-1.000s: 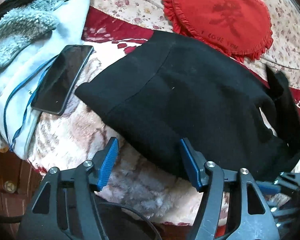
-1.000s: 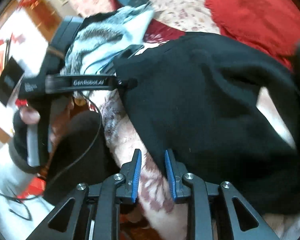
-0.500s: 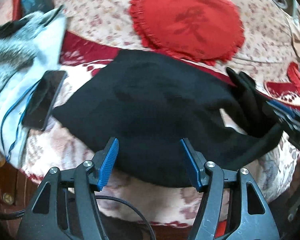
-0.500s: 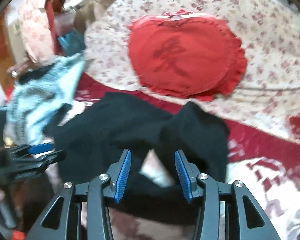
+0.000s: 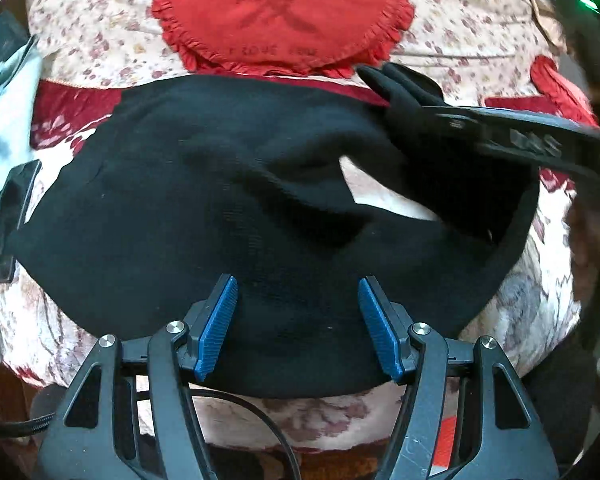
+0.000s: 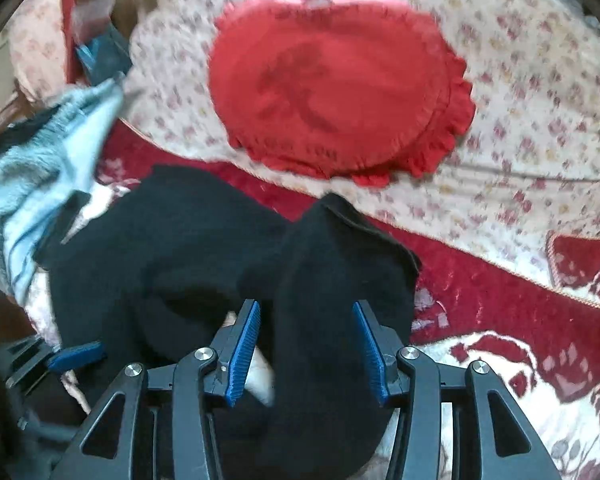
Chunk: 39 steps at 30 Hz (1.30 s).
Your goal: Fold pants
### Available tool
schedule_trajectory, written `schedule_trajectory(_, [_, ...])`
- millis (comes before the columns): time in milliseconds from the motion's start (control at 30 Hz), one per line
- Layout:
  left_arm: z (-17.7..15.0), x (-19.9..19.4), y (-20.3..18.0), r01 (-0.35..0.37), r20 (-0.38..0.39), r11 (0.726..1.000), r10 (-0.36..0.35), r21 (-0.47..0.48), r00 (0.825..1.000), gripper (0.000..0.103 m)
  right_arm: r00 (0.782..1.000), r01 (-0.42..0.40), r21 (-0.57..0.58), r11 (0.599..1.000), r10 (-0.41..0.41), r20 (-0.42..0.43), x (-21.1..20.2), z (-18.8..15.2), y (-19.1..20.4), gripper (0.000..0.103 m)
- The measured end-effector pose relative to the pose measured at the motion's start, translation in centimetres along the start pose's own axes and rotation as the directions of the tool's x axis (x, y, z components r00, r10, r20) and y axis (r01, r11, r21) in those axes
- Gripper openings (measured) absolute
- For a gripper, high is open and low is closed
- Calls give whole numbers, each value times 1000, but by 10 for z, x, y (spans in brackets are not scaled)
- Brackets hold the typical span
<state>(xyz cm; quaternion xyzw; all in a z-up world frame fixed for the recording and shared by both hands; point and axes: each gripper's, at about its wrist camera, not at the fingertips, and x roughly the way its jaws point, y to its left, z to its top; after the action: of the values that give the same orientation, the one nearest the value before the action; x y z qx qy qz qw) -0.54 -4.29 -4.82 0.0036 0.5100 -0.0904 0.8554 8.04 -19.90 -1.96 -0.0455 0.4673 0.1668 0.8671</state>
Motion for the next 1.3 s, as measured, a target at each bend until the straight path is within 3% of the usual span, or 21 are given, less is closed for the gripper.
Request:
schedule_trajectory(67, [-1,1,-4,2,-5,1000,-2,9,1000,63,996,-83,32,996,84,-14,9,2,-9,29])
schedule_trajectory(167, [-3,3,-6,5,-7,1000,-5,10,1000,63,990,-140,107,984,138,24,2,-5,-29,17])
schedule_trajectory(400, [-7,2,-7,20,-12,1000,-19,12,1000,64,988,-105,283,953,68,139,-83,-73,-93,13])
schedule_trajectory(567, [-16,6,-15,-7,-20,999,8,46,1000,65,998,-47,356,933,34,43,-96,-143,-115,12])
schedule_trajectory(700, [-24,7,-23,-26,-32,997,29,78,999,65,995,-77,438,896,99,-28,-77,-191,-125,13])
schedule_trajectory(767, [-26,7,-24,-25,-40,996,29,82,999,65,990,-131,495,859,140,19,-77,-197,-133,15])
schedule_trajectory(867, [-28,7,-27,-31,-44,996,35,84,998,65,974,-226,651,724,175,145,-79,-208,-165,23])
schedule_trajectory(933, [-30,5,-26,-21,-49,997,25,77,998,65,970,-242,698,673,156,186,-84,-210,-179,32])
schedule_trajectory(1067, [-32,3,-26,-7,-60,997,11,73,998,65,989,-120,688,716,23,148,-91,-199,-197,41])
schedule_trajectory(1200, [-32,2,-23,-3,-64,998,7,55,998,65,992,-114,656,746,51,115,-69,-186,-206,44])
schedule_trajectory(1267, [-32,0,-21,0,-64,999,3,42,998,65,982,-172,594,786,94,161,-71,-176,-197,30])
schedule_trajectory(1300, [-31,-1,-20,1,-63,999,1,36,998,65,982,-179,573,800,108,156,-70,-174,-192,29])
